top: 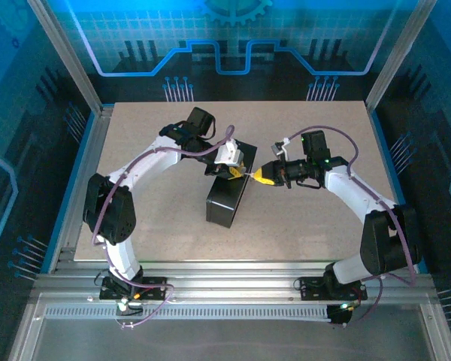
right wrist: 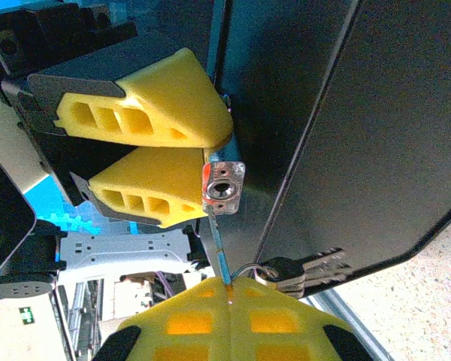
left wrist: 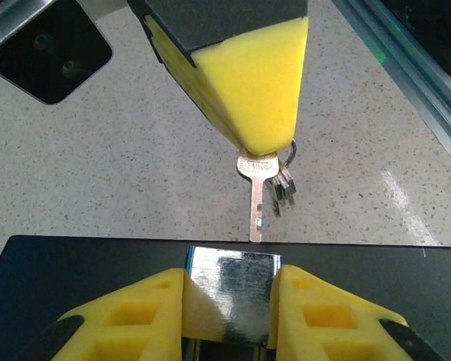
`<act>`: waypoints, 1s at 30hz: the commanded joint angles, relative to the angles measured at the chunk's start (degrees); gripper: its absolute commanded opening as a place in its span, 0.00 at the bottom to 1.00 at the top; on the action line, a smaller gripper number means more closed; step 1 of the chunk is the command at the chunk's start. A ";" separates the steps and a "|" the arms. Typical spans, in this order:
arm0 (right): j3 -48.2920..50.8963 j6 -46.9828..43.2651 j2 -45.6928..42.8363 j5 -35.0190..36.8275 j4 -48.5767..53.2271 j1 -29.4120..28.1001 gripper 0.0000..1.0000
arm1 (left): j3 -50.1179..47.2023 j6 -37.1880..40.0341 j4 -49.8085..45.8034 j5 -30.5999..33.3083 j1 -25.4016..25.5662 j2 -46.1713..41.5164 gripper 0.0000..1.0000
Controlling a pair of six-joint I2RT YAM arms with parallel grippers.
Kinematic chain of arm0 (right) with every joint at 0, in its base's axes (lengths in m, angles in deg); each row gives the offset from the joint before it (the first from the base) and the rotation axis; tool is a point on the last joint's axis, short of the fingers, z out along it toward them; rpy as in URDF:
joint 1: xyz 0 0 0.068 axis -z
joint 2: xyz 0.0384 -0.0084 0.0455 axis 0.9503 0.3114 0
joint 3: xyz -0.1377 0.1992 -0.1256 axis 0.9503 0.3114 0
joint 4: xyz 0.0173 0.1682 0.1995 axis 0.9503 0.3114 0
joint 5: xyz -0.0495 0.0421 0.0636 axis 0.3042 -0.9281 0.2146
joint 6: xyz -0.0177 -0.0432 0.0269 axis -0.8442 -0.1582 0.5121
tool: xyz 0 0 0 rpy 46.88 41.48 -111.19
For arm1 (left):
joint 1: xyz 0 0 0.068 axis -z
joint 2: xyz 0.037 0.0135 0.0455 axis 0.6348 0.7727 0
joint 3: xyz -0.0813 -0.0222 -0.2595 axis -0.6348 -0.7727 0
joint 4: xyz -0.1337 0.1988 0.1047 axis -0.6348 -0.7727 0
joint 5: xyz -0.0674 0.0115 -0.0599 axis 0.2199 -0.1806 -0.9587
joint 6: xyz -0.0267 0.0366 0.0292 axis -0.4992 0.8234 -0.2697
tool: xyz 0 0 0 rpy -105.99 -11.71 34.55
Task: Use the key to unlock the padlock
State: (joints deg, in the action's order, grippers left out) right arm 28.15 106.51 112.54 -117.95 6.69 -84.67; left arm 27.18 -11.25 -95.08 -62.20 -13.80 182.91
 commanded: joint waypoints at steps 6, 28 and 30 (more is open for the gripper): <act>-0.77 0.32 0.93 -0.62 -1.31 -0.45 0.00 | 2.24 1.66 0.02 -6.19 -0.40 -0.89 0.09; -0.80 0.98 1.82 -0.43 -2.80 -0.07 0.00 | 2.57 1.76 -0.55 -6.97 -0.45 -1.08 0.08; -0.46 0.93 1.82 -0.37 -2.81 0.31 0.00 | 2.49 1.65 -0.51 -6.49 -0.38 -1.07 0.08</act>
State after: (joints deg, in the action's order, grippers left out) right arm 28.15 107.14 113.61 -117.79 4.59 -84.65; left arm 27.18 -11.09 -96.17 -63.53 -13.80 182.91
